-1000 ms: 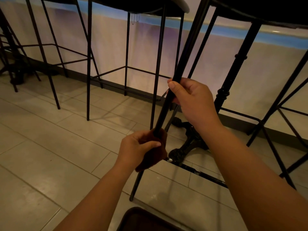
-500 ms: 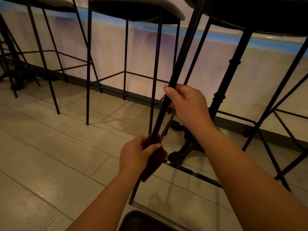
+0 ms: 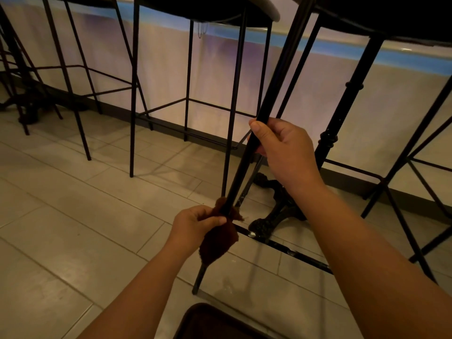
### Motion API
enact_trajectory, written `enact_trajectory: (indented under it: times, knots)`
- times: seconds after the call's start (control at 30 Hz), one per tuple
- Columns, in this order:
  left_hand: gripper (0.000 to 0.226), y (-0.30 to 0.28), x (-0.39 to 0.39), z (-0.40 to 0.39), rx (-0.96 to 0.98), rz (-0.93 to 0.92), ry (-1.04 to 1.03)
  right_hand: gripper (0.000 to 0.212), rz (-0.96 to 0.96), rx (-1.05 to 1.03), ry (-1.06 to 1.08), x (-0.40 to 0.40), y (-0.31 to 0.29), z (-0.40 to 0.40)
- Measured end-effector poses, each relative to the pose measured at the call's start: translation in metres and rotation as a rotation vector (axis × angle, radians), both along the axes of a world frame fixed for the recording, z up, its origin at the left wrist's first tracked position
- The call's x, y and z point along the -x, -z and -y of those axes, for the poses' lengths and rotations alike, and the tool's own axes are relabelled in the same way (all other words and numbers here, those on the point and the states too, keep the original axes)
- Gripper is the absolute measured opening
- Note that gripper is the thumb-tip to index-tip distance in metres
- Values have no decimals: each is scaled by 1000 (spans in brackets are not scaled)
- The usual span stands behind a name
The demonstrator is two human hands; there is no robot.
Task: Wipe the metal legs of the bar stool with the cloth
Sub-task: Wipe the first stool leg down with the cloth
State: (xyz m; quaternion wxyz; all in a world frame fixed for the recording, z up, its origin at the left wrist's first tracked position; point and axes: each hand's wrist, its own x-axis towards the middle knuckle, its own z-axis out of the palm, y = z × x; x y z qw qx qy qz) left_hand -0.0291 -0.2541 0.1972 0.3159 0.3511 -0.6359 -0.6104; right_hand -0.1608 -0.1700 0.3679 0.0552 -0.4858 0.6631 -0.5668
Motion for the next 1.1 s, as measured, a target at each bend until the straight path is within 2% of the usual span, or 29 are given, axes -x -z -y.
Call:
enact_trajectory:
  times: [0.1, 0.2, 0.3, 0.53, 0.93, 1.1]
  knots:
    - [14, 7, -3, -6, -27, -69, -3, 25, 23, 9, -15, 0, 1, -1]
    - [26, 12, -3, -8, -9, -5, 11, 27, 42, 15, -33, -2, 3, -2]
    - [20, 11, 0, -3, 28, 87, -9, 29, 52, 21, -45, -2, 7, -2]
    - [13, 14, 6, -11, -58, -24, -115, 25, 76, 94, -73, 0, 21, 1]
    - [15, 14, 3, -15, -1, -17, -114, 26, 166, 67, -88, -9, 70, 0]
    - [19, -6, 13, -22, 138, -96, -195, 21, 125, -14, -78, -5, 71, 0]
